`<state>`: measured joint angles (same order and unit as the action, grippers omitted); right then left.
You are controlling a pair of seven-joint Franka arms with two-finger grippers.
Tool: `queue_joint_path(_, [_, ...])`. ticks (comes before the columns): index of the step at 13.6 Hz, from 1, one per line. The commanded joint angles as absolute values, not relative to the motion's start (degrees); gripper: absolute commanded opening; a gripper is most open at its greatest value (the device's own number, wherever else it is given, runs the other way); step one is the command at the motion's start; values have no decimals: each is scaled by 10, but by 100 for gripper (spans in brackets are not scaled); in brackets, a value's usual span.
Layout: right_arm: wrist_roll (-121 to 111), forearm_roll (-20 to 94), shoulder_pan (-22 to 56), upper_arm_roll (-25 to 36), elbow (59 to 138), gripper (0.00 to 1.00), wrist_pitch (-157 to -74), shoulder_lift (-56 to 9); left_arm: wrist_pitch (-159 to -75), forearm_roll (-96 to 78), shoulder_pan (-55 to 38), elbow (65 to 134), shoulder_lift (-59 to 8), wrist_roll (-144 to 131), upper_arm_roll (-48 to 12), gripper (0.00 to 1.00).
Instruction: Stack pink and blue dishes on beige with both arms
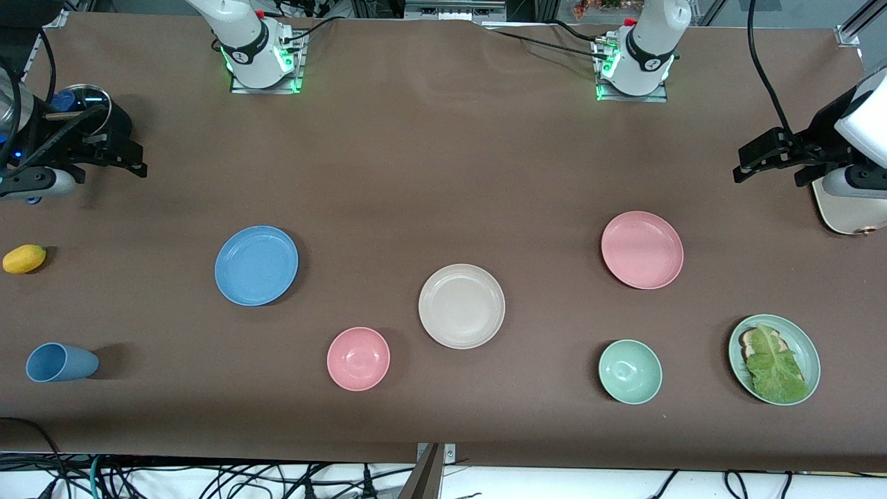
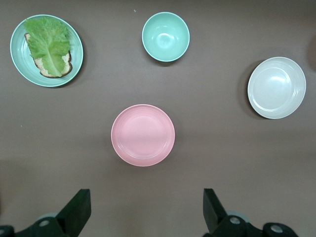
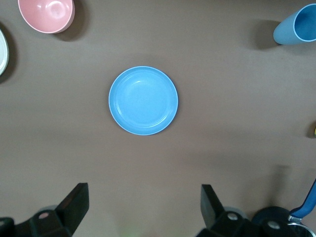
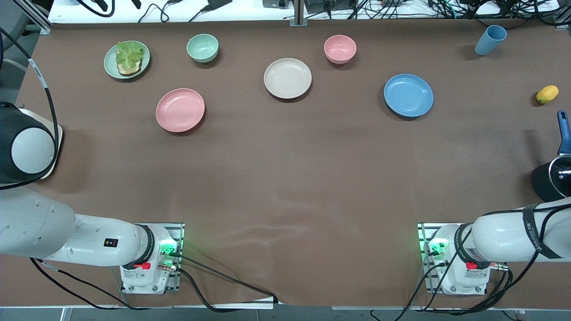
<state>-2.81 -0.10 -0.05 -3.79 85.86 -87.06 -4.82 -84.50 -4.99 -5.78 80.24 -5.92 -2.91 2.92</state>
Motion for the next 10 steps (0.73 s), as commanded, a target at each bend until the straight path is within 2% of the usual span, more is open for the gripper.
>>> queue_joint_path(1, [-25, -8, -3, -41, 850, 100, -860, -47, -835, -43, -58, 789, -65, -16, 30, 100])
queue_joint_path(10, [-25, -4, -5, -40, 850, 100, -864, -48, -836, -43, -58, 789, -65, -16, 30, 100])
